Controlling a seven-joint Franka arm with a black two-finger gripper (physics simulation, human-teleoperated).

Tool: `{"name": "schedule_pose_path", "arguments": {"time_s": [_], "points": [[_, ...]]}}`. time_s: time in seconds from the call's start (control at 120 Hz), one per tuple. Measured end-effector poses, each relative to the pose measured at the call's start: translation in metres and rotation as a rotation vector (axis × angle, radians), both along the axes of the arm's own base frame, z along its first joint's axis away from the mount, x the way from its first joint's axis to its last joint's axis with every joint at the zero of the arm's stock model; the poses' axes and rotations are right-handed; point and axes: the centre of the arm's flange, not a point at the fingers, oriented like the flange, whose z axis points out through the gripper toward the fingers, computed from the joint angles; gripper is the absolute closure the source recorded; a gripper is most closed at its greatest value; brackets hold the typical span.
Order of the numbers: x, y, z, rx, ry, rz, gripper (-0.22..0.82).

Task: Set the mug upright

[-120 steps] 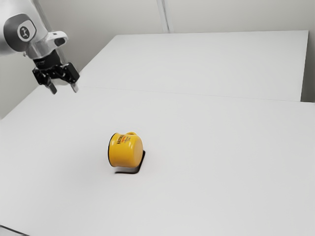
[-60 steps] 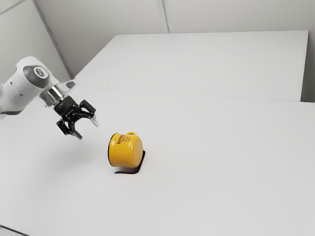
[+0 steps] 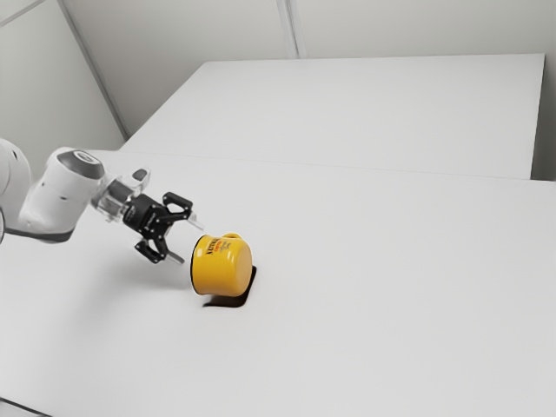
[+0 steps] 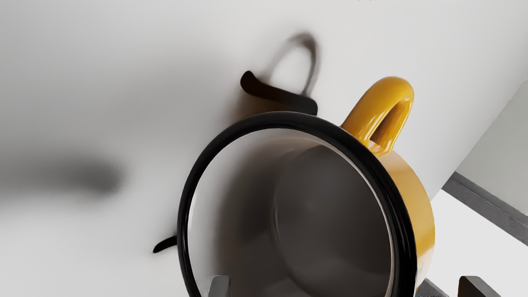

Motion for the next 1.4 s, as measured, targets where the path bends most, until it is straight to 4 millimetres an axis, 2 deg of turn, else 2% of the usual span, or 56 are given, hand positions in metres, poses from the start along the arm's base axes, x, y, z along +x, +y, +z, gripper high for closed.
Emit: {"name": "schedule_pose_path", "arguments": {"time_s": [0.4,0.433,0.567,0.65,0.817,0.992,1.058,1.125,1.217,1.3,1.4], "points": [[0.018,-0.033,-0.017,-0.117,-0.025,0.066,0.00],[0.019,-0.033,-0.017,-0.116,-0.029,0.069,0.05],[0.021,-0.031,-0.015,-0.078,-0.039,0.054,0.41],[0.023,-0.035,-0.013,-0.064,-0.047,0.038,0.56],[0.033,-0.049,-0.004,-0.048,-0.075,0.008,0.70],[0.036,-0.053,-0.002,-0.030,-0.085,0.004,0.74],[0.037,-0.060,0.009,0.011,-0.104,-0.029,0.75],[0.036,-0.071,0.033,0.110,-0.144,-0.109,0.76],[0.034,-0.080,0.057,0.273,-0.189,-0.228,0.77],[0.034,-0.093,0.068,0.410,-0.223,-0.328,0.77],[0.033,-0.120,0.079,0.589,-0.267,-0.466,0.77]]}}
